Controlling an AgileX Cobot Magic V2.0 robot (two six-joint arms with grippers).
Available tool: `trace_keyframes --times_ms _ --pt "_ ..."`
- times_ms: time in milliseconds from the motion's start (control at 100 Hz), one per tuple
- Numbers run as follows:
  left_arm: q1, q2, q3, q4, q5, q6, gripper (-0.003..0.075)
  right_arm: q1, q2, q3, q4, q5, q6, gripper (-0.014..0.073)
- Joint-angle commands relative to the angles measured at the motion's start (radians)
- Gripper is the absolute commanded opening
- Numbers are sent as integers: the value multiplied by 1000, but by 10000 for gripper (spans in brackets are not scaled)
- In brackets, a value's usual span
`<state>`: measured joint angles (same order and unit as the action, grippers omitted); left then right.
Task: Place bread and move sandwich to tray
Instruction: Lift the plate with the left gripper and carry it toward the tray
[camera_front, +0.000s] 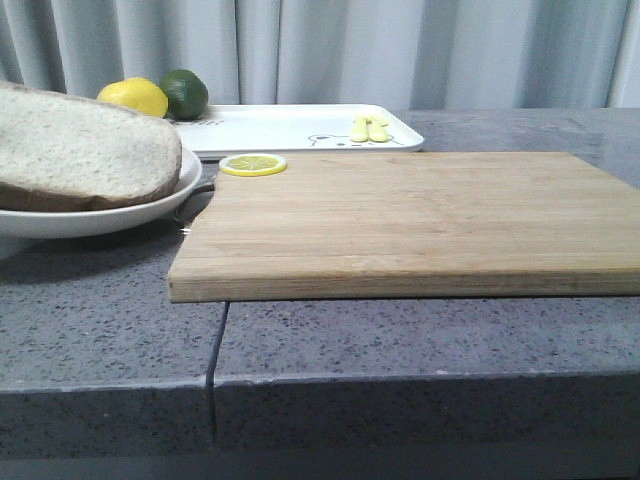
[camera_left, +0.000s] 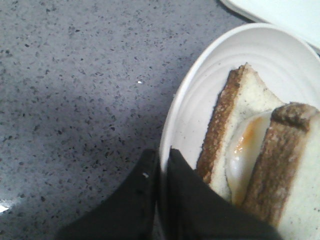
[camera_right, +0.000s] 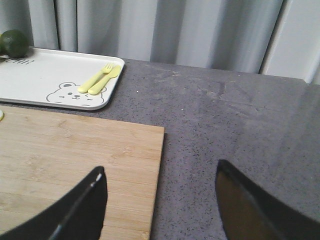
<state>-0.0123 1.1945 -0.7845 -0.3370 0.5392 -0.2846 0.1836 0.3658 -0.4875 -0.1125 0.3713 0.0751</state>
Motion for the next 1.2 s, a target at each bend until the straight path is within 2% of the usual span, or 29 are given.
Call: trace_keyframes --times_ms 0,260,520,890,1190 --pt "26 -52 -28 -78 -62 -3 -19 -5 8 -25 -13 -72 2 478" --pt "85 -103 -30 -189 -48 11 -19 -5 8 -25 -13 -72 2 478" --pt "85 -56 -120 -386 -48 150 -19 -5 8 -25 -12 -73 2 478" --pt "85 210 -301 -728 21 427 -19 -5 8 -25 -12 -73 2 478" --pt "75 427 -508 -754 76 452 -19 -5 8 -25 -12 -73 2 478"
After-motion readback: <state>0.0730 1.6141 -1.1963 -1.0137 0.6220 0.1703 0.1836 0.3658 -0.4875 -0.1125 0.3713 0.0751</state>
